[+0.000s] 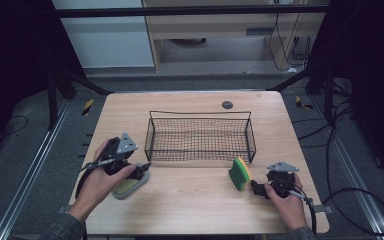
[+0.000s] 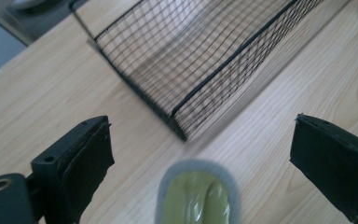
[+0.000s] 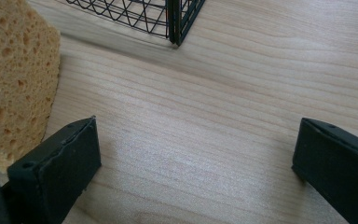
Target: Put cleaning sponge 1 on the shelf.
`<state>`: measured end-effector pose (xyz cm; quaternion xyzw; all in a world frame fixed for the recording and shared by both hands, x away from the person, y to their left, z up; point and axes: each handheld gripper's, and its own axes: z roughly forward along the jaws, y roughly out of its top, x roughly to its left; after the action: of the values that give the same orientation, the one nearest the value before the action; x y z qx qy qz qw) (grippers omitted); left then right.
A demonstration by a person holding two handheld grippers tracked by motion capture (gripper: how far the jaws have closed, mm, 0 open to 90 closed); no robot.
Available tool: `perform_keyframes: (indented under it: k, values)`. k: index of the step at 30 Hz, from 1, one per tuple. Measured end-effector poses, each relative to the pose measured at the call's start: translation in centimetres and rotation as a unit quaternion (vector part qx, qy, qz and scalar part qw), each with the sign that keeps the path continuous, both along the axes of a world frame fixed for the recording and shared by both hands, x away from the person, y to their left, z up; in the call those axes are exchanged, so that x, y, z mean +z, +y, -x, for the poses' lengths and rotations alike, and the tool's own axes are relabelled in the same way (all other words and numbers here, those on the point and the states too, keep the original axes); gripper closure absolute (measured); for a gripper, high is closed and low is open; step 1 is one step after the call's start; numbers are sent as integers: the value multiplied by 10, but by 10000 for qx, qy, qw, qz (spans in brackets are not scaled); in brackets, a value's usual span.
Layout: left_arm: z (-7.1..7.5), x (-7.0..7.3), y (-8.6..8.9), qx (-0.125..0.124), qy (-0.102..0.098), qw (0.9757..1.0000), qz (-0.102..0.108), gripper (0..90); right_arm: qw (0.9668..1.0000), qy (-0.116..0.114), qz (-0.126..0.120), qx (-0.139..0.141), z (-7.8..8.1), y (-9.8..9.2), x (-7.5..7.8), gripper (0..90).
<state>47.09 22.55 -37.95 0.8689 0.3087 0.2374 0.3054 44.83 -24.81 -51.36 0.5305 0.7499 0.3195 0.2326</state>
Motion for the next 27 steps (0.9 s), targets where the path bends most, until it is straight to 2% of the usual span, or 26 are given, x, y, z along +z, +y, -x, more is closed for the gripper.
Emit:
perform_keyframes:
  k: [2, 3, 5, 9, 10, 11, 13, 15, 22, 27]
  values:
    - [-2, -2, 15, 29, 262, 9996, -132, 35, 10000, 9, -19, -6, 1, 0, 0, 11]
    - [-2, -2, 15, 29, 262, 9996, -132, 37, 10000, 7, -21, -2, 2, 0, 0, 11]
    - [-2, -4, 23, -22, 431, 9983, -395, 38, 10000, 16, -24, -5, 2, 0, 0, 11]
    - [-5, -5, 31, -6, 731, 9961, -490, 63, 10000, 28, -42, 50, 1, 0, 0, 6]
    - [-6, -6, 31, -8, 747, 9953, -624, 82, 10000, 15, -16, 74, 0, -1, 0, 6]
    - [-6, -6, 31, -8, 747, 9953, -624, 91, 10000, 15, -15, 75, 0, -1, 0, 6]
    - [-8, -10, 30, -2, 853, 9937, -728, 90, 10000, 13, -13, 77, 0, -1, 0, 6]
    - [-8, -13, 30, 9, 928, 9926, -778, 128, 10000, 12, -15, 76, 0, -1, 0, 7]
    - [-13, -19, 27, -153, 1310, 9863, -990, 235, 10000, 23, -34, 75, 0, -1, 0, 8]
    - [-17, -26, 28, -178, 1729, 9773, -1212, 300, 9999, 36, -52, 87, 0, 0, 0, 8]
